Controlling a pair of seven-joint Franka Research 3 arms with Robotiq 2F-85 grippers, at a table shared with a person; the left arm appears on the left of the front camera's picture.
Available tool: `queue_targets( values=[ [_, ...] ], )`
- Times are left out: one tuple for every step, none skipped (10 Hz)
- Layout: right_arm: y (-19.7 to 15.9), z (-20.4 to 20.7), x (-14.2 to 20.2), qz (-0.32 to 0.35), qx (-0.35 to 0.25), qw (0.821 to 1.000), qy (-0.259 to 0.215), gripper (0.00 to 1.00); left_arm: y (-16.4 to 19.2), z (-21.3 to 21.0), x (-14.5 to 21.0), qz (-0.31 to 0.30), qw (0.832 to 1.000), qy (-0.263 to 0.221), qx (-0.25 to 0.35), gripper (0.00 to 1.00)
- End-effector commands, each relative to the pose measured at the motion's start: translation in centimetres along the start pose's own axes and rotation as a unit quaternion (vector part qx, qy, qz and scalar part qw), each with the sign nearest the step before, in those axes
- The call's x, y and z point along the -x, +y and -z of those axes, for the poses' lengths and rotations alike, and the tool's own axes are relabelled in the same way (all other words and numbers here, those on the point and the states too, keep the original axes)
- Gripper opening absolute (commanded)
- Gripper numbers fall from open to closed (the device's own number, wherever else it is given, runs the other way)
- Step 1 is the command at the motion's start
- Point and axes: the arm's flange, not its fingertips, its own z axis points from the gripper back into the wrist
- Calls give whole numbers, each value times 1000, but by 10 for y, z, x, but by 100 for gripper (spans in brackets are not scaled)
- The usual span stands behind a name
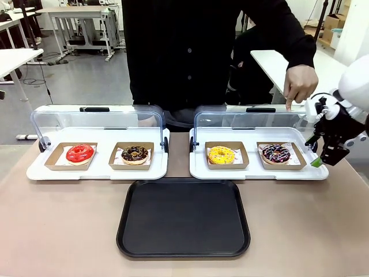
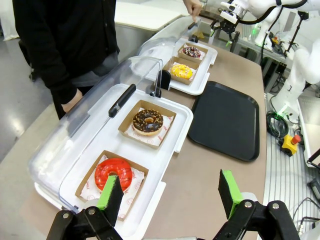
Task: Move the fourth donut from the left to the tray.
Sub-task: Pick up the Paper togo box containing the Donut indicated by the person and place it on the Handle tray.
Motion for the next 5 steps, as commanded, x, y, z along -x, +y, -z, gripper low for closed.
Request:
queue_targets(
  values=[
    [-11,14,0,-43,24,999,12,100,-2,0,-1,0,1000,1,5,100],
    [-11,25,-1,-55,26,998,16,100,-2,0,-1,0,1000,1,5,100],
    [-12,34,-2,-64,29,997,16,100,-2,0,-1,0,1000,1,5,100],
    [-12,41,-4,-72,32,997,20,100,-2,0,-1,0,1000,1,5,100],
    [-17,45,-4,-77,39,996,22,100,-2,0,-1,0,1000,1,5,100]
  ],
)
